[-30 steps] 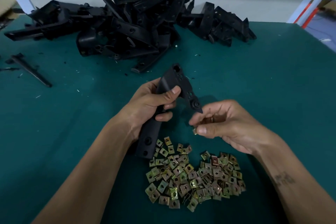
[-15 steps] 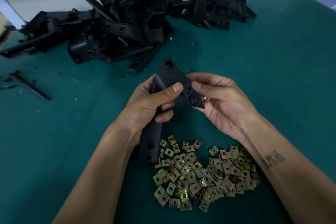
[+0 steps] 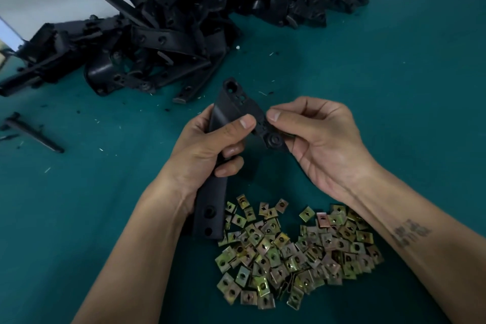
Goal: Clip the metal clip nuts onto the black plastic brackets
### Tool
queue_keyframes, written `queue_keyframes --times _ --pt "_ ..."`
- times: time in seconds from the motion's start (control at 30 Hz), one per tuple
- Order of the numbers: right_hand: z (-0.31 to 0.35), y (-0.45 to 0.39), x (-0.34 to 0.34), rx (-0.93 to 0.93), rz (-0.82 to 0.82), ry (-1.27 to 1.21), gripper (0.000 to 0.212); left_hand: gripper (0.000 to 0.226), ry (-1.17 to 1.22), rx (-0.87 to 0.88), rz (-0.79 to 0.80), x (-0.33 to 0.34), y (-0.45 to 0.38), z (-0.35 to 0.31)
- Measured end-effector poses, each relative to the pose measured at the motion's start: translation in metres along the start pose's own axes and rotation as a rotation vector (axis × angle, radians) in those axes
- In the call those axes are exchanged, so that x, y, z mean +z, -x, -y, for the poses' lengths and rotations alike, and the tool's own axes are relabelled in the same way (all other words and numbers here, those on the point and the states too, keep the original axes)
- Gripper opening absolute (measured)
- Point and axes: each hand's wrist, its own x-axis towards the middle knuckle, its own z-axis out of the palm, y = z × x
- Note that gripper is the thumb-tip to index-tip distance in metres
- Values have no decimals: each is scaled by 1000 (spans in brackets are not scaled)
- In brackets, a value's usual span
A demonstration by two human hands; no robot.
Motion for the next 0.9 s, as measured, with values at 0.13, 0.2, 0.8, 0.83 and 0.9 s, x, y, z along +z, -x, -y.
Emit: queue_keyframes --times 0.13,0.2,0.8,0.83,0.9 --pt "-2 3 1 -1 -21 -40 2 20 -10 2 -4 2 0 -1" --pt "-4 3 3 -1 -45 -53 4 22 -8 0 -2 1 0 -1" --pt "1 3 0 -25 -19 9 2 18 -15 11 -6 1 0 0" --pt "1 3 0 -22 -15 11 1 18 -15 12 -4 2 0 0" --pt "1 4 0 -23 -20 18 2 19 -14 20 4 2 1 0"
